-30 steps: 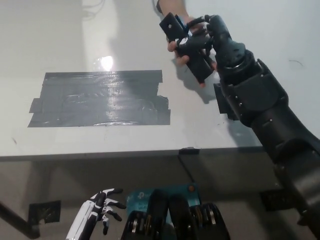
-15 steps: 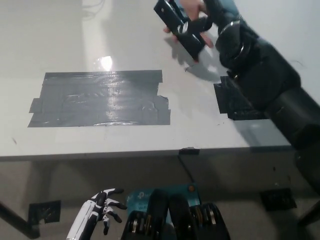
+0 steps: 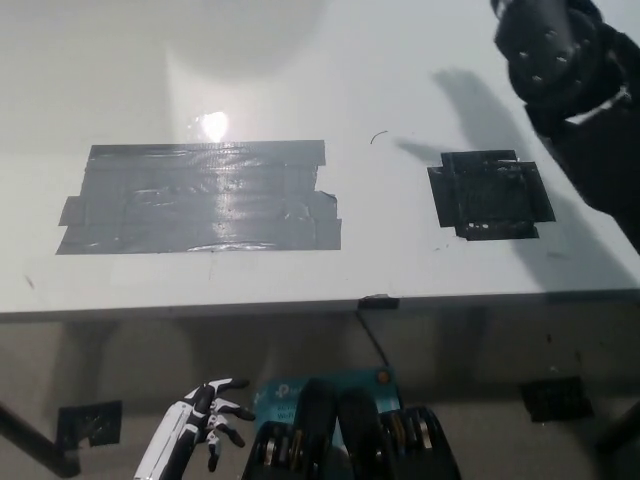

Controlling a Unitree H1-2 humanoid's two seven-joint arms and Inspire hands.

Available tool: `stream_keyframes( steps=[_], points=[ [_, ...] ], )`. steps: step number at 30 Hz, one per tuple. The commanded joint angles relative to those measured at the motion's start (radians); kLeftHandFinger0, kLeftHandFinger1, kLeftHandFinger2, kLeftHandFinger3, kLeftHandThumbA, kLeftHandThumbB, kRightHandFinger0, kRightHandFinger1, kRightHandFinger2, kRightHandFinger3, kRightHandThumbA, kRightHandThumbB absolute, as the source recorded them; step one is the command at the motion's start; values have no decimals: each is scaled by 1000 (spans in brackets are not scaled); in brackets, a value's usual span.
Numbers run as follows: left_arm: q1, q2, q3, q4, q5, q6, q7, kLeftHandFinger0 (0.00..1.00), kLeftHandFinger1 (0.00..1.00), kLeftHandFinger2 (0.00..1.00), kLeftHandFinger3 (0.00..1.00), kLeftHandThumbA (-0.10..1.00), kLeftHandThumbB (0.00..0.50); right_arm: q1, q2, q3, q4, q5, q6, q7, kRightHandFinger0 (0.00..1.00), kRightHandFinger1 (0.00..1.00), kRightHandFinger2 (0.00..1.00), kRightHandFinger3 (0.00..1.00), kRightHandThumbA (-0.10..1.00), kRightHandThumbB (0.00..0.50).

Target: A stapler is kept on the black spot marked on the desk infront of the robot. The robot picks up the stapler using its right hand and passes it to a person

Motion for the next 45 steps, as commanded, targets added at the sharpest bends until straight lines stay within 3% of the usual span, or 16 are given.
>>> stream_keyframes(
  steps=[1,2,4,6,8,9,10,11,14,17,19,23,24,27,34,45],
  points=[
    [-44,13,8,-8,-24,-10,-16,267,516,628,827,1000,491,102,-198,-196,-677,29,140,136,1000,1000,1000,1000,1000,454],
    [-52,12,10,-3,-28,-13,-15,287,533,640,839,1000,487,135,-209,-215,-742,43,154,142,1000,1000,1000,1000,1000,452],
    [-69,11,17,8,-37,-25,-13,504,685,761,919,1000,484,240,-231,-268,-902,96,170,138,1000,1000,1000,1000,1000,419],
    [-82,13,23,12,-46,-31,-14,606,787,841,970,1000,486,321,-244,-303,-1006,127,176,132,1000,1000,1000,1000,1000,401],
    [-87,14,26,13,-50,-32,-14,618,817,865,984,1000,484,348,-247,-313,-1037,132,176,131,1000,1000,1000,1000,1000,396],
    [-98,14,31,18,-56,-33,-12,741,939,968,1000,1000,495,399,-250,-334,-1095,159,183,124,1000,1000,1000,1000,1000,395],
    [-113,13,36,25,-62,-32,-11,809,1000,1000,1000,1000,499,447,-248,-356,-1149,194,189,113,1000,1000,1000,1000,1000,393],
    [-131,12,40,34,-67,-32,-10,979,1000,1000,1000,1000,500,515,-240,-380,-1208,234,179,89,1000,1000,1000,1000,1000,379],
    [-155,9,43,46,-73,-31,-10,1000,1000,1000,1000,1000,500,602,-225,-407,-1264,287,148,52,1000,1000,1000,1000,1000,387],
    [-178,12,44,61,-71,-43,-11,1000,1000,1000,1000,1000,500,762,-186,-397,-1271,305,-8,1,1000,1000,1000,1000,1000,424],
    [-182,16,43,59,-75,-37,-19,1000,1000,1000,1000,1000,500,863,-151,-365,-1271,298,-127,-23,1000,1000,1000,1000,1000,376],
    [-182,21,42,61,-74,-29,-25,1000,1000,1000,1000,1000,500,992,-92,-311,-1271,288,-229,-28,1000,1000,1000,1000,1000,355],
    [-175,18,41,62,-73,-28,-24,1000,1000,1000,1000,1000,500,1033,-68,-290,-1271,281,-235,-28,1000,1000,1000,1000,1000,347],
    [-158,12,38,68,-71,-30,-22,1000,1000,1000,1000,1000,500,1117,-5,-237,-1271,264,-201,-28,1000,1000,1000,1000,1000,392],
    [-93,12,37,56,-71,-38,-20,1000,1000,1000,1000,1000,500,1256,64,-209,-998,231,-221,15,1000,1000,1000,1000,1000,320],
    [-27,13,38,68,-75,-71,-23,1000,1000,1000,1000,1000,500,1283,107,-219,-636,130,-322,41,1000,1000,1000,1000,1000,330]
  ],
)
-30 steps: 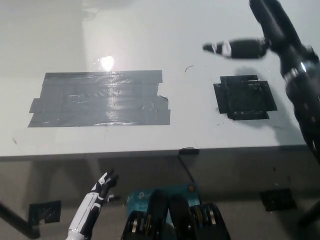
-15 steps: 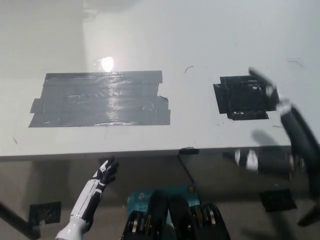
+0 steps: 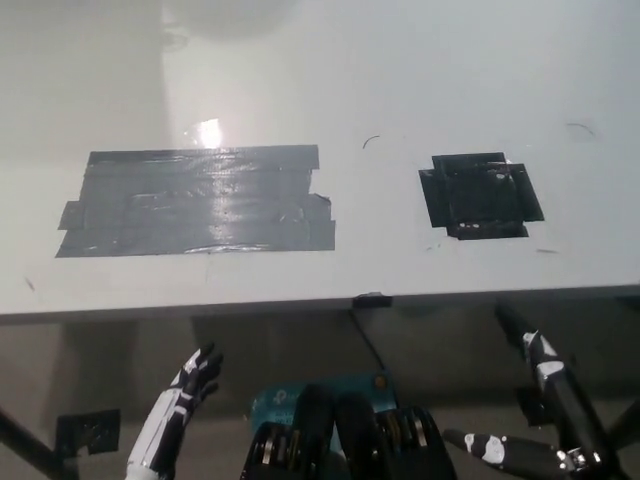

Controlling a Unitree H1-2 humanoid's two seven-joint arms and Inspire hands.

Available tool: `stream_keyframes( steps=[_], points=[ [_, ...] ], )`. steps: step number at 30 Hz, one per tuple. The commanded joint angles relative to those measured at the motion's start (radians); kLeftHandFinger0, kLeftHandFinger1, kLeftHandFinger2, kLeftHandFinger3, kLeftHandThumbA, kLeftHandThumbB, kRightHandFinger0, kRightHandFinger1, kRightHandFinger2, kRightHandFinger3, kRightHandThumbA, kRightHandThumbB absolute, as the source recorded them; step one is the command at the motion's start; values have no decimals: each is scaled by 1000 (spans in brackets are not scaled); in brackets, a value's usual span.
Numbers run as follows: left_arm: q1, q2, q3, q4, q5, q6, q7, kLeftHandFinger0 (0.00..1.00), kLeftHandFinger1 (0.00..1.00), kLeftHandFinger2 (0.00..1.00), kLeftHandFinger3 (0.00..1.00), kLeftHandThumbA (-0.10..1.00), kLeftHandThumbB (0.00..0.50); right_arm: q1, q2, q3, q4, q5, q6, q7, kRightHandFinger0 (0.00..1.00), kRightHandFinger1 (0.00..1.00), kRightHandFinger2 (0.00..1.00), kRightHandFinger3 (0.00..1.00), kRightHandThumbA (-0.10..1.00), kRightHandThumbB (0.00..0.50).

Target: A stapler is kept on the black spot marked on the desk infront of the robot. The robot picks up the stapler using its right hand and passes it to a person

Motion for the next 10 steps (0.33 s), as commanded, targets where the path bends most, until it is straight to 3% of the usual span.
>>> stream_keyframes(
  steps=[1,6,10],
  points=[
    [28,16,7,-20,-27,-58,-17,1000,1000,1000,1000,1000,500,0,21,-3,126,-31,-135,16,1000,1000,1000,1000,1000,357],
    [51,12,6,-29,-27,-50,-15,1000,1000,1000,1000,1000,500,18,12,-7,175,-30,-134,37,1000,1000,1000,1000,1000,386],
    [58,11,7,-25,-35,-59,-18,1000,1000,1000,1000,1000,500,24,9,-8,179,-29,-126,50,1000,1000,1000,1000,1000,378]
  ],
)
